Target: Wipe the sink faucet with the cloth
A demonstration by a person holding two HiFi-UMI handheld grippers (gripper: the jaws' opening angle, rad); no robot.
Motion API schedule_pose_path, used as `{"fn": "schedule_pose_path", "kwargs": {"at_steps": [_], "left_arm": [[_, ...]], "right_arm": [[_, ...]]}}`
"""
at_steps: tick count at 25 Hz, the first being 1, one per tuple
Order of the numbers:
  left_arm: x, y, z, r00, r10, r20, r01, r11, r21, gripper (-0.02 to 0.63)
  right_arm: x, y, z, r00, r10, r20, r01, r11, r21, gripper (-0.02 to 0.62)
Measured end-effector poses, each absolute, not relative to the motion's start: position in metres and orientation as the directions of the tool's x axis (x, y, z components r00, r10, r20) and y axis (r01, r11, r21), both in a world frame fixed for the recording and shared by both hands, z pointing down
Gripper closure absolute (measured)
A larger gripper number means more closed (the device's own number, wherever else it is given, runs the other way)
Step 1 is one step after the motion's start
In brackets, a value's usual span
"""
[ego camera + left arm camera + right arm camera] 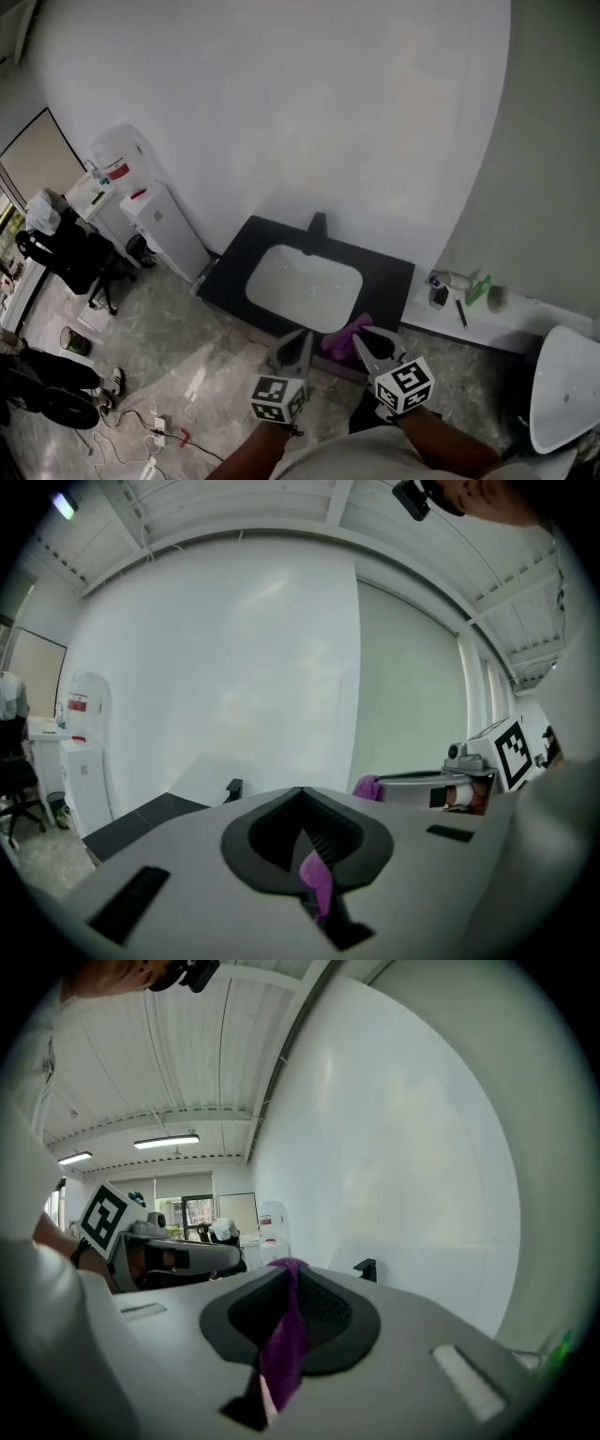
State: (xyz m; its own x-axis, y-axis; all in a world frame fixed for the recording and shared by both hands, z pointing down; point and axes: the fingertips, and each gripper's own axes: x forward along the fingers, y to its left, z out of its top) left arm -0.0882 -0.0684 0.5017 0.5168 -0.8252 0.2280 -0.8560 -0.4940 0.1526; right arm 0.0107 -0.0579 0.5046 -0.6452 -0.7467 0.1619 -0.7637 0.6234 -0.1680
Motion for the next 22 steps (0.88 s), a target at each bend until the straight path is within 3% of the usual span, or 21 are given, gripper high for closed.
{"fn": "schedule_pose_path", "kwargs": {"at_steps": [6, 11, 22], "left_arm": [[-0.067, -0.159, 0.518, 0.466, -0.849, 0.249, -0.883, -0.429, 0.191, 0.6], [-0.075, -0.147, 0.512, 0.434, -0.863, 0.26, -0.895, -0.38, 0.234, 0.6], [-0.058, -0.126, 0.506, 0.573, -0.742, 0.348, -0.82, -0.518, 0.245, 0.6]], "right_arm": [[0.025, -0.184, 0.523, -0.7, -0.683, 0.211, -0.714, 0.678, -0.176, 0.563], [0.02, -0.212, 0.515, -0.676, -0.694, 0.249, -0.734, 0.666, -0.135, 0.563], [0.025, -0.334, 0.538, -0.505, -0.784, 0.361, -0.847, 0.53, -0.035, 0.563]]}}
